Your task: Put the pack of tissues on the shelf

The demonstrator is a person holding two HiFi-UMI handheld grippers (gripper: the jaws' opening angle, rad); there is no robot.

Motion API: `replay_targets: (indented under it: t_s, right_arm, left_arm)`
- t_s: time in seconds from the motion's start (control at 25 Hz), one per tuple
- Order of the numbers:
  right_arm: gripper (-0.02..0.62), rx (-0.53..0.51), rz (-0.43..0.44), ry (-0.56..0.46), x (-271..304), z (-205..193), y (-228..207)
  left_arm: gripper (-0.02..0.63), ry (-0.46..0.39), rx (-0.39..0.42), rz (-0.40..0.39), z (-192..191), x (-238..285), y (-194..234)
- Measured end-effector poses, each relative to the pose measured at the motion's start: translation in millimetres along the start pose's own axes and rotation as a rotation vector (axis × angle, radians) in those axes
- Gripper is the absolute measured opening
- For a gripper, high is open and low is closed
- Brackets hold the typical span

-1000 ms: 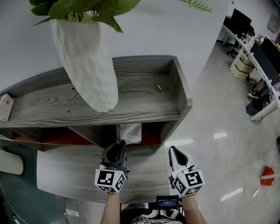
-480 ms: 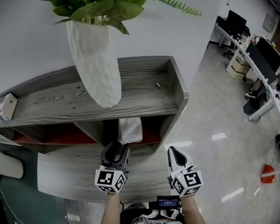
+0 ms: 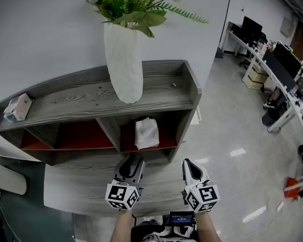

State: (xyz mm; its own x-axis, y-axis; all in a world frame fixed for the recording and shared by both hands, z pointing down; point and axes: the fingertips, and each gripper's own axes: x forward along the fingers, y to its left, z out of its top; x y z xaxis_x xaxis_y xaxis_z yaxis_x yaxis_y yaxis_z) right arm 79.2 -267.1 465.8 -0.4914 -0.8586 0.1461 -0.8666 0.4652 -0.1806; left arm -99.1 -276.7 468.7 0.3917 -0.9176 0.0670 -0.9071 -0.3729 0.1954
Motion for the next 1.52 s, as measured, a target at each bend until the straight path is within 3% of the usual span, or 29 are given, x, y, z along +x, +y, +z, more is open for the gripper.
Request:
replay_targets:
  t_s: [0.12,0.4,0.8,1.2,1.52]
  right_arm:
    - [0.005,0.000,-0.003,-0.009,-9.8,-1.2,10.3]
    - [0.005,-0.002,0.003,-0.023,-27.2,-5.6,34.5]
    - [0.005,-0.033,-0.004,-0.029,-48.2,-9.8,53.4]
    - [0.005,-0.076,-0.009,-0.025,-54.2,-8.4,62.1]
    - [0.005,-0.104,-0.007,-0.007,-50.8,-10.5,69.8]
  left_arm:
    - [0.081,-0.026,0.016,-0.002,5.6,-17.9,-5.1]
    - [0.025,-0.006,0.018,-0.017,5.1,-48.5,-11.0]
    - [0.008,0.013,0.062,0.002,3.4,-74.5,-13.4]
    - [0.006,0.006,-0.008,-0.045,5.7,-80.9,-16.0]
    - [0.007,0.040,-0.007,-0.056,-1.2,-81.6,-13.2]
